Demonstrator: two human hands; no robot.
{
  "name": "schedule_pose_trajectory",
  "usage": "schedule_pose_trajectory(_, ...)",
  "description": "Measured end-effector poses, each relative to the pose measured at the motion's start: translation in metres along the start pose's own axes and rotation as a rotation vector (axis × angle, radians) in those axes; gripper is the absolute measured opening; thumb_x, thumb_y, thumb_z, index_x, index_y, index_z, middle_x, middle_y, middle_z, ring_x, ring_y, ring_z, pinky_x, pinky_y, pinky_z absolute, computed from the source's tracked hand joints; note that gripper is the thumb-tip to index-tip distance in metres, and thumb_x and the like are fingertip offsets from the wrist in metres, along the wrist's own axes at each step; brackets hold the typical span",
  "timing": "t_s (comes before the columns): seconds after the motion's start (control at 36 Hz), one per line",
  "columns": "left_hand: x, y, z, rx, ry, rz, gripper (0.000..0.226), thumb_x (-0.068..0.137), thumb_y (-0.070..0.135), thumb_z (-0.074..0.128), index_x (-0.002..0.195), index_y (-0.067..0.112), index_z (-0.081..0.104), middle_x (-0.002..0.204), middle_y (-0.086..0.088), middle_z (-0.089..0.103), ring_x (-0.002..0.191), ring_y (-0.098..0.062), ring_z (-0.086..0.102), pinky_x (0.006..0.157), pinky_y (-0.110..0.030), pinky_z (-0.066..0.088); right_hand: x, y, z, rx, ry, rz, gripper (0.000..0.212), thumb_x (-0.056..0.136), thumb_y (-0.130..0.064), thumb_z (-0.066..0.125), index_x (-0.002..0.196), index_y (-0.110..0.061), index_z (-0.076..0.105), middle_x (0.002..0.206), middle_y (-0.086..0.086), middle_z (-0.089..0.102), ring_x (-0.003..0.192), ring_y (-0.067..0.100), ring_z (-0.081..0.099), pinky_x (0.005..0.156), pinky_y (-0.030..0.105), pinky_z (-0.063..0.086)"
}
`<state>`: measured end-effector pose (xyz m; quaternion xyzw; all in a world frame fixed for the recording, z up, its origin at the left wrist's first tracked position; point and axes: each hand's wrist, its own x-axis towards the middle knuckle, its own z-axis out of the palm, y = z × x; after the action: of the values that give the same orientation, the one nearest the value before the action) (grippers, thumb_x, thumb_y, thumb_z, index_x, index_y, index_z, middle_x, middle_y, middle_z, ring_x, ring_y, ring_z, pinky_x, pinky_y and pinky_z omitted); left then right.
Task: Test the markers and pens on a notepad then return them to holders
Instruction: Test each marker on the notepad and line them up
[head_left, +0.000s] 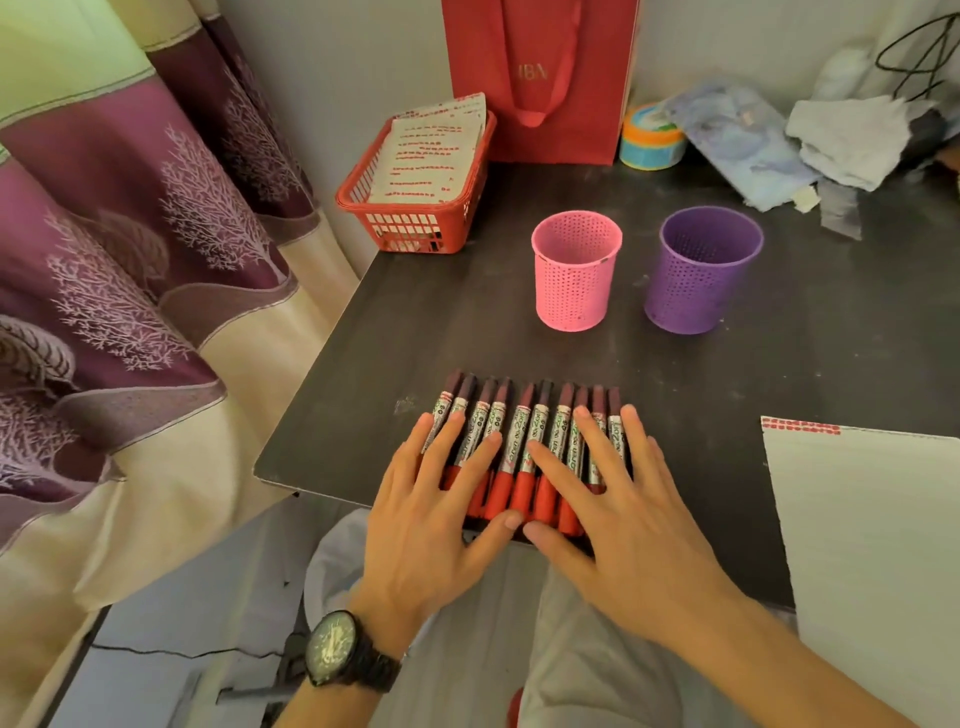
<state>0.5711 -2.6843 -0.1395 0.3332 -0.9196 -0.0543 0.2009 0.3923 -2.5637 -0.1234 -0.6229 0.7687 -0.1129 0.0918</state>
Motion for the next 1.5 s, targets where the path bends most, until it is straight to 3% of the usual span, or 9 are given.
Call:
schedule_pose_trajectory(0.42, 0.002, 0.007, -0.01, -0.051, -0.065, -0.088, 0.063, 0.095, 0.063, 0.036, 0.144, 0.025, 0.05, 0.157, -0.003, 0.036, 0.149, -0.028, 0.022, 0.111, -0.059, 0.032, 0.006, 0.004, 0.0, 0.179, 0.037, 0.015, 0.09, 0.084, -0.085, 0.032, 0.158, -0.043, 0.005, 0.169, -0.008, -0.01, 0.151, 0.024, -0.027, 0.121, 0.042, -0.007)
schedule_pose_trajectory(0.56, 0.018, 0.019, -0.022, -0.05, -0.049, -0.069, 0.059, 0.096, 0.054, 0.034, 0.14, 0.02, 0.055, 0.151, -0.006, 0.044, 0.146, -0.027, 0.03, 0.112, -0.055, 0.032, 0.002, 0.01, -0.015, 0.284, 0.006, 0.017, 0.107, 0.076, -0.076, 0.063, 0.158, -0.041, 0.004, 0.168, -0.01, -0.014, 0.152, 0.018, -0.025, 0.122, 0.034, -0.006)
schedule_pose_trajectory(0.75, 0.07, 0.083, -0.017, -0.163, -0.067, 0.1, 0.054, 0.097, 0.049, 0.035, 0.134, 0.019, 0.06, 0.144, -0.004, 0.051, 0.142, -0.025, 0.038, 0.11, -0.052, 0.036, -0.034, 0.081, -0.067, 0.402, 0.185, 0.161, 0.078, 0.087, -0.056, 0.066, 0.152, -0.047, 0.023, 0.162, -0.029, 0.006, 0.149, -0.007, -0.001, 0.112, 0.012, 0.002)
schedule_pose_trajectory(0.86, 0.105, 0.132, 0.002, -0.184, -0.196, 0.178, 0.059, 0.098, 0.061, 0.02, 0.14, 0.034, 0.052, 0.151, 0.007, 0.043, 0.146, -0.015, 0.029, 0.117, -0.045, 0.03, -0.072, 0.152, -0.094, 0.371, 0.322, 0.363, 0.059, 0.093, -0.052, 0.061, 0.146, -0.047, 0.035, 0.155, -0.033, 0.019, 0.141, -0.014, 0.015, 0.104, 0.001, 0.011)
schedule_pose_trajectory(1.03, 0.158, 0.196, 0.06, -0.173, -0.391, 0.275, 0.07, 0.09, 0.074, -0.002, 0.148, 0.049, 0.027, 0.162, 0.018, 0.015, 0.15, -0.006, 0.004, 0.121, -0.035, 0.005, -0.126, 0.237, -0.1, 0.186, 0.398, 0.657, 0.048, 0.095, -0.045, 0.06, 0.141, -0.036, 0.049, 0.151, -0.018, 0.04, 0.141, 0.004, 0.028, 0.111, 0.024, 0.029)
schedule_pose_trajectory(1.14, 0.191, 0.22, 0.093, -0.181, -0.446, 0.297, 0.058, 0.096, 0.066, 0.008, 0.148, 0.05, 0.027, 0.162, 0.015, 0.017, 0.15, -0.008, 0.007, 0.12, -0.039, 0.005, -0.143, 0.258, -0.082, 0.054, 0.399, 0.684, 0.044, 0.093, -0.041, 0.066, 0.134, -0.027, 0.062, 0.147, -0.012, 0.05, 0.141, 0.015, 0.039, 0.112, 0.033, 0.037)
schedule_pose_trajectory(1.28, 0.216, 0.217, 0.118, -0.166, -0.384, 0.291, 0.046, 0.103, 0.052, 0.025, 0.149, 0.049, 0.029, 0.163, 0.015, 0.017, 0.151, -0.008, 0.008, 0.12, -0.037, 0.002, -0.137, 0.267, -0.078, -0.004, 0.462, 0.684, 0.035, 0.082, -0.032, 0.081, 0.115, -0.025, 0.073, 0.127, -0.006, 0.065, 0.119, 0.025, 0.057, 0.097, 0.044, 0.052)
schedule_pose_trajectory(1.42, 0.223, 0.211, 0.125, -0.24, -0.344, 0.251, 0.046, 0.102, 0.053, 0.033, 0.147, 0.047, 0.037, 0.16, 0.018, 0.024, 0.149, -0.004, 0.014, 0.121, -0.035, 0.005, -0.117, 0.284, -0.099, 0.028, 0.442, 0.713, 0.03, 0.092, -0.042, 0.066, 0.119, -0.032, 0.065, 0.123, -0.013, 0.058, 0.115, 0.014, 0.052, 0.088, 0.028, 0.045)
schedule_pose_trajectory(1.5, 0.223, 0.211, 0.127, -0.248, -0.343, 0.239, 0.047, 0.101, 0.055, 0.033, 0.146, 0.048, 0.037, 0.16, 0.018, 0.023, 0.148, -0.004, 0.014, 0.12, -0.033, 0.004, -0.086, 0.294, -0.116, 0.03, 0.519, 0.675, 0.033, 0.094, -0.034, 0.065, 0.125, -0.022, 0.063, 0.127, -0.002, 0.059, 0.117, 0.02, 0.054, 0.089, 0.028, 0.044)
